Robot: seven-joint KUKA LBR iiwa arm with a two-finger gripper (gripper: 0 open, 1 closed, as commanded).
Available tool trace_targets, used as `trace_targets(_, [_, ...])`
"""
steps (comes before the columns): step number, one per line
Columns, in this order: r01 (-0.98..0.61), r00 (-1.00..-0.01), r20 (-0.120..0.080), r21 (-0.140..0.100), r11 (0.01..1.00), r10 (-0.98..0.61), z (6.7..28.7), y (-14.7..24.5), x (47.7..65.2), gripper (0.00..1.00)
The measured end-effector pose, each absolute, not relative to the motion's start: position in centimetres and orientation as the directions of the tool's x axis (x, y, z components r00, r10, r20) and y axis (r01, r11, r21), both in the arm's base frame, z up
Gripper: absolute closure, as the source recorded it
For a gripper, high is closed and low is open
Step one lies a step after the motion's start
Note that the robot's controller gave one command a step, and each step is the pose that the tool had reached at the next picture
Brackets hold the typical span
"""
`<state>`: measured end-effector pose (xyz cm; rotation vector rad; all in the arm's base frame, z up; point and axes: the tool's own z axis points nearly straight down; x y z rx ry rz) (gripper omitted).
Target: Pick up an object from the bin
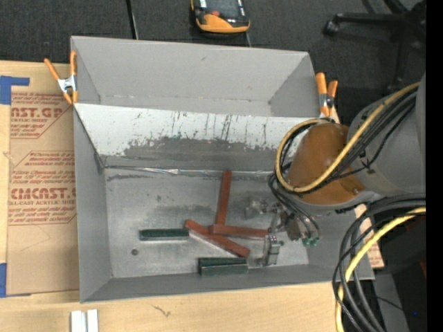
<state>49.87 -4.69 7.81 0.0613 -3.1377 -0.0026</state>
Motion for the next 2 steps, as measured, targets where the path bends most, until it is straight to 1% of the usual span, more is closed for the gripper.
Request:
trace_targets(1, [-0.047, -0.999, -0.004, 0.000, 0.999, -0.047, 12.0, -5.6, 50.2, 0.00])
trace_targets(2, [-0.040, -0.999, 0.004, 0.002, 0.999, -0.040, 7.5, -4.6, 49.8, 0.00])
